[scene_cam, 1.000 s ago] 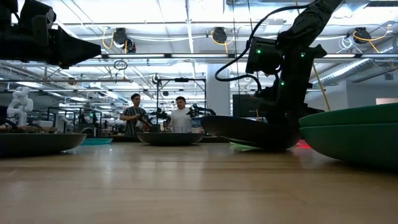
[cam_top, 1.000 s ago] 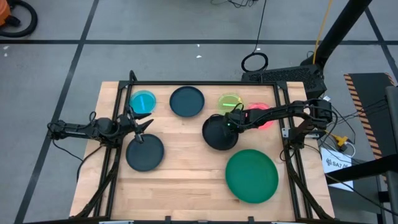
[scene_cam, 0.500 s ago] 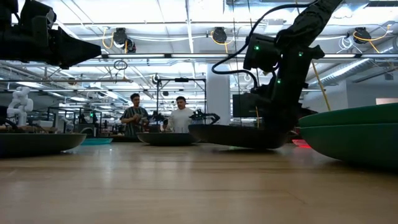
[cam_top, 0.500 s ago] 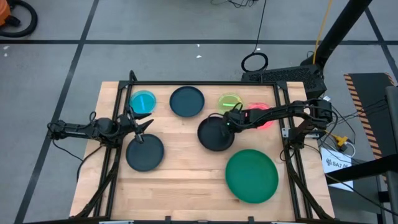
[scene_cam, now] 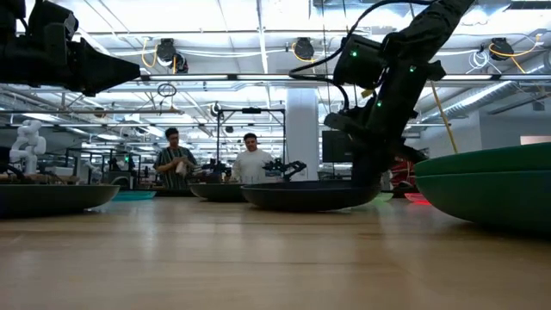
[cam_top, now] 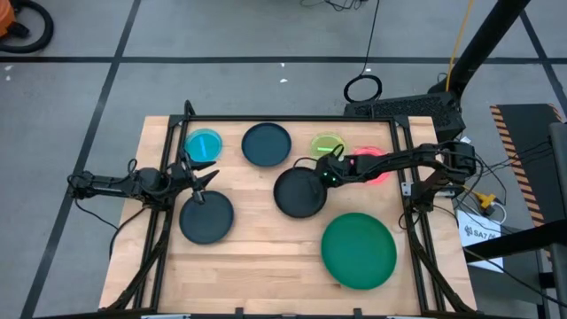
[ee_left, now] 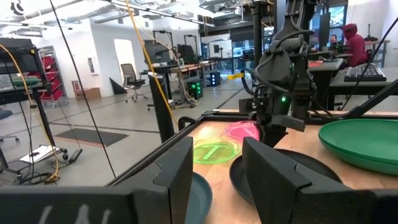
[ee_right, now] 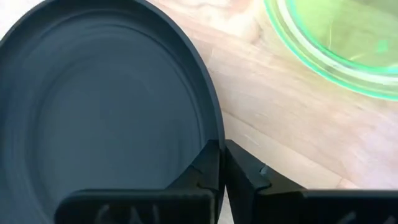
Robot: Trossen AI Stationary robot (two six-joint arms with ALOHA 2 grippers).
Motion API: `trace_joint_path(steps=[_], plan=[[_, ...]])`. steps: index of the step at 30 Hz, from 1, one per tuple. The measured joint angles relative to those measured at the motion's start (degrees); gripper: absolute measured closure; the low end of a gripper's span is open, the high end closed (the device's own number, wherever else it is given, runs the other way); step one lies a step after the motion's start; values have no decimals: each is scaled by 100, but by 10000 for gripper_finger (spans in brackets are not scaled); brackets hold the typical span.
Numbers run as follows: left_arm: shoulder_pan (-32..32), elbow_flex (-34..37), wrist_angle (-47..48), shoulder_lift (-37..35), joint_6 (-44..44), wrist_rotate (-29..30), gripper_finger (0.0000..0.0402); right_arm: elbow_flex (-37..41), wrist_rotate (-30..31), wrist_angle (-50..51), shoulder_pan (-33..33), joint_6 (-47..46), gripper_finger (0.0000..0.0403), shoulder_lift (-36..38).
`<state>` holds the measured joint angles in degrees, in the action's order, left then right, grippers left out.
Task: Stack plastic plates
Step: Stack the black plate on top of the green plate
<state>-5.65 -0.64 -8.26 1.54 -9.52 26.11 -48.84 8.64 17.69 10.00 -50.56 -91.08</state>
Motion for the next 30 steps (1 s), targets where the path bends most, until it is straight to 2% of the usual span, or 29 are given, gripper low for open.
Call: trace_joint_path(steps=[8,12,18,24,26,30], plan=[[-1,0,3,0,26,0,254,4,7,-56,-87,420,399,558],[-1,0,34,0,62,0,254,4,-285,-77,-172,699,399,878],[-2,0,46,0,81,0,254,4,-1313,-101,-474,1282,400,1413],[-1,0,49,0,107,0,254,2,-2591,191,-1146,1731,400,1765],[0,0,51,0,111,0,254,2,-2792,557,-1404,1632,400,1786],[0,0,70,0,137,0,254,2,-2819,1378,-1959,1343,399,1780]])
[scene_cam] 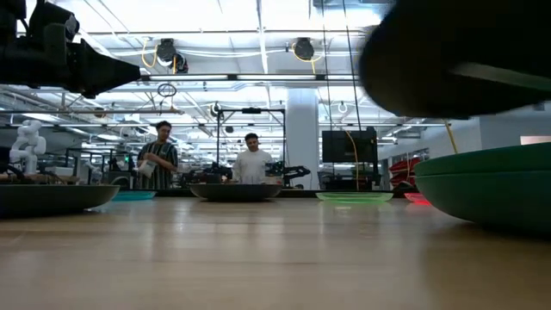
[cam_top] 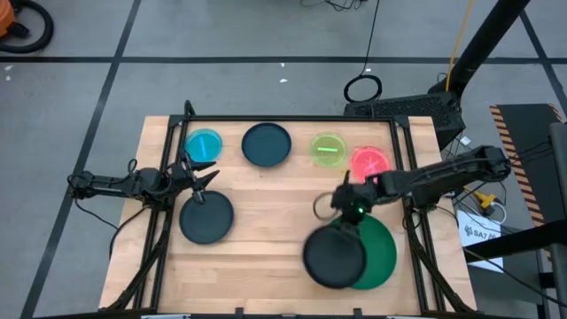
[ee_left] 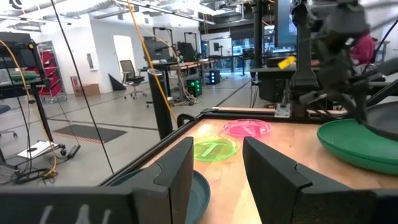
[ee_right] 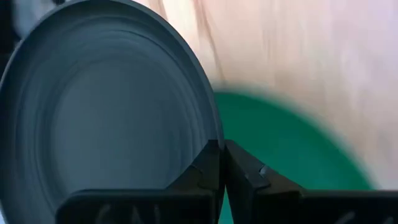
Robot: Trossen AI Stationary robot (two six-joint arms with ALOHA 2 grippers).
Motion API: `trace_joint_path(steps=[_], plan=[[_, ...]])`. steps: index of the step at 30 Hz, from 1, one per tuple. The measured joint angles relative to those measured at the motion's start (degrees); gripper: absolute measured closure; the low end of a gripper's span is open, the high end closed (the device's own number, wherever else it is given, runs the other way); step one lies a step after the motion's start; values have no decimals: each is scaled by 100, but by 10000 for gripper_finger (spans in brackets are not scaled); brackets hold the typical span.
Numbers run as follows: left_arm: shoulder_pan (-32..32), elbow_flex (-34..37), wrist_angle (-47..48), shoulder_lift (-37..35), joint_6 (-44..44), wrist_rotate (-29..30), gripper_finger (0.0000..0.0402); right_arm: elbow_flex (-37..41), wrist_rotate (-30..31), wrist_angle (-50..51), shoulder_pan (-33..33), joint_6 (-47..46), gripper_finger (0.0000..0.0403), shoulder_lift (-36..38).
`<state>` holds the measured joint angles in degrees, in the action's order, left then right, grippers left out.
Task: Stack plastic plates
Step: Stack the black plate on top of the green plate
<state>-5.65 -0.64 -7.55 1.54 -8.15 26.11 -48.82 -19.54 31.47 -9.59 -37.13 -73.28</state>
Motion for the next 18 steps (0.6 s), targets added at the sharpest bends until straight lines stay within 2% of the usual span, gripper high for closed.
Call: trace_joint_path(steps=[4,9,18], plan=[[0,0,2,-1,36,0,254,0,233,589,-405,-211,399,17],[0,0,4,0,40,0,254,0,575,830,-684,-227,398,91],[-2,0,7,0,98,0,254,0,1094,1299,-825,11,397,491]])
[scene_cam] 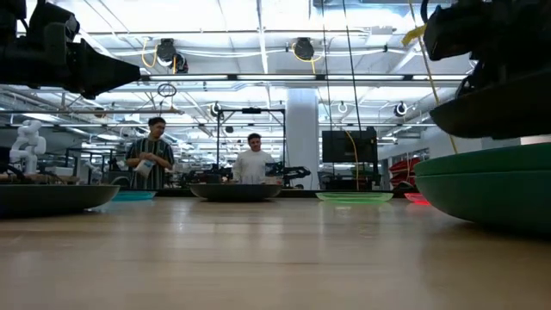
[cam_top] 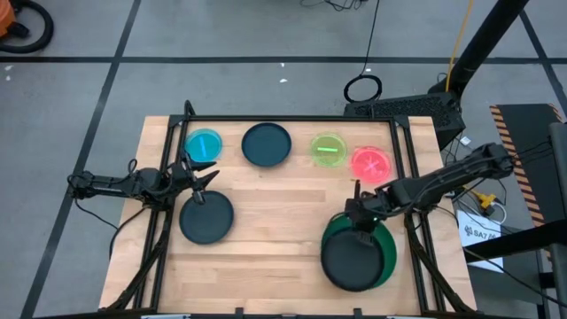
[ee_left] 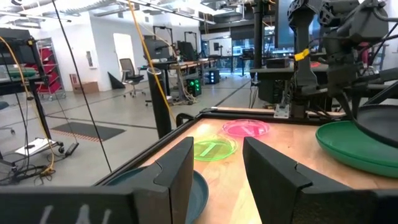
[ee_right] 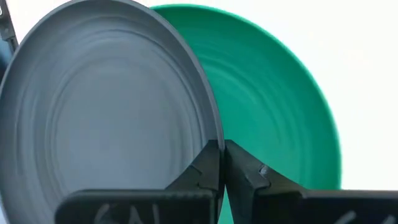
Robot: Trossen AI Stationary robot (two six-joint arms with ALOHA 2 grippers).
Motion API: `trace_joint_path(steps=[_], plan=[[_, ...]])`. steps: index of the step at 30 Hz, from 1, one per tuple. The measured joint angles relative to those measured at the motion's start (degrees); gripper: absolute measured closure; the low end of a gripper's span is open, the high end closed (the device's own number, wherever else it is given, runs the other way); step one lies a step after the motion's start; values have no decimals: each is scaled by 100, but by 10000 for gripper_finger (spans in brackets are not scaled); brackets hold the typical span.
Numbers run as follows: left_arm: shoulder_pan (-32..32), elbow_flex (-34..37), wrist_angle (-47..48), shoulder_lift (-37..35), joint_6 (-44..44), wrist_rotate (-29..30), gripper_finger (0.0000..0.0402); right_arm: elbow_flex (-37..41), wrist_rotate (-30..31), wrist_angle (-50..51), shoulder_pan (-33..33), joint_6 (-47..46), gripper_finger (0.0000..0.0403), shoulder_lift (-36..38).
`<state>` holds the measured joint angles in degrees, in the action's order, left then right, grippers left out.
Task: Stack plastic plates
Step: Stack the black plate on top of the green plate
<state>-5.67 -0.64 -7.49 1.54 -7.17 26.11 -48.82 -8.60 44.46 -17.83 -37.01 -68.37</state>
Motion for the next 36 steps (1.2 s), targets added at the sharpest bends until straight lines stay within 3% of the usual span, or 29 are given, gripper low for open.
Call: trace_joint_path(steps=[7,19,36], plan=[[1,0,-2,0,31,0,254,123,546,63,3,238,397,619],[1,0,0,-2,93,0,254,1702,586,-709,3,-226,397,1607],[2,0,-2,-1,171,0,254,1965,582,-782,7,-463,380,1699]])
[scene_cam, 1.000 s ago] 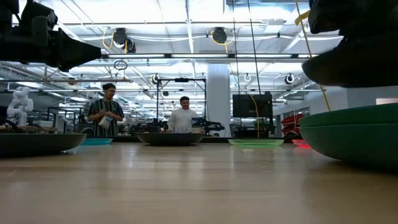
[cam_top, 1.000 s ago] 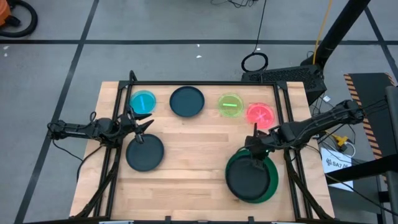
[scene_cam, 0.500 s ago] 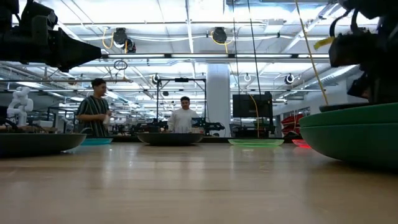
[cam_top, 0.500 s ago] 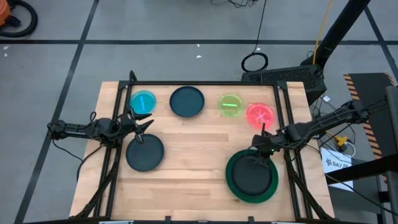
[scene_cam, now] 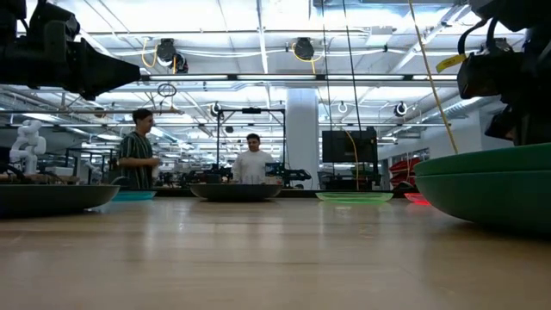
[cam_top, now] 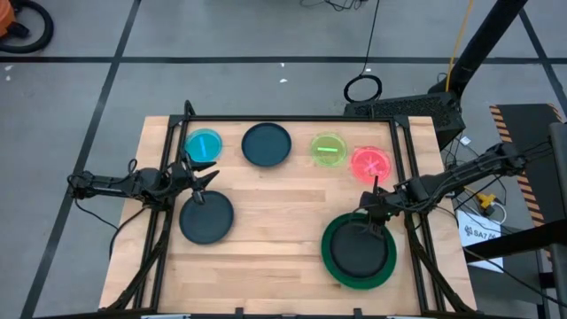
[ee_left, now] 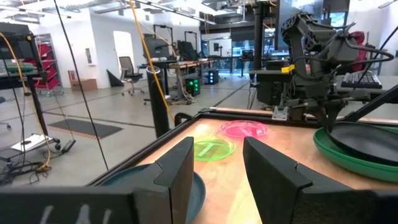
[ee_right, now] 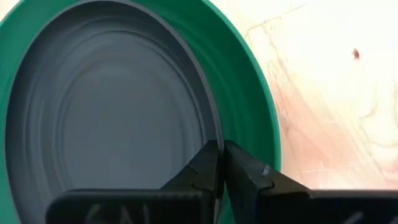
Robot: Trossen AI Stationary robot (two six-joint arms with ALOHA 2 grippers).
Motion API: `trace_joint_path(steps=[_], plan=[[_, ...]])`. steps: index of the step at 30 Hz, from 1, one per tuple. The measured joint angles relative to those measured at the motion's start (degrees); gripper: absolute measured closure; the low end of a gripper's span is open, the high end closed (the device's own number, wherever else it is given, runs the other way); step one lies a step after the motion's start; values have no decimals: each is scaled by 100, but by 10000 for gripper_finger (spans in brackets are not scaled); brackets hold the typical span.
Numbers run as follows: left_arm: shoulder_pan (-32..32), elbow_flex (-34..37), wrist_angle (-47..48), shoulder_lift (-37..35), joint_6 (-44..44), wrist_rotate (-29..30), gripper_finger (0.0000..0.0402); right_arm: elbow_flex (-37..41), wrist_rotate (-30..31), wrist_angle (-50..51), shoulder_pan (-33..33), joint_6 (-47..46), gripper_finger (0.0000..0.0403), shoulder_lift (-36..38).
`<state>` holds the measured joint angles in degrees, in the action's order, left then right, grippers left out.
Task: Stack plastic plates
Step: Stack the black plate on top of the green plate, then stack the top dark blue plate on top of the black plate
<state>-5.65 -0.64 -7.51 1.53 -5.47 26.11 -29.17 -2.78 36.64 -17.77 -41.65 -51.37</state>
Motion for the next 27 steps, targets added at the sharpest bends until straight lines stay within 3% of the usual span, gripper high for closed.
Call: trace_joint_path(steps=[9,20,27], plan=[[0,0,0,1,262,0,254,0,6,44,5,-358,368,0],[-1,0,-1,1,635,0,254,0,21,14,5,-719,278,5],[-17,0,-16,1,1144,-153,254,0,767,-633,5,-483,269,131]])
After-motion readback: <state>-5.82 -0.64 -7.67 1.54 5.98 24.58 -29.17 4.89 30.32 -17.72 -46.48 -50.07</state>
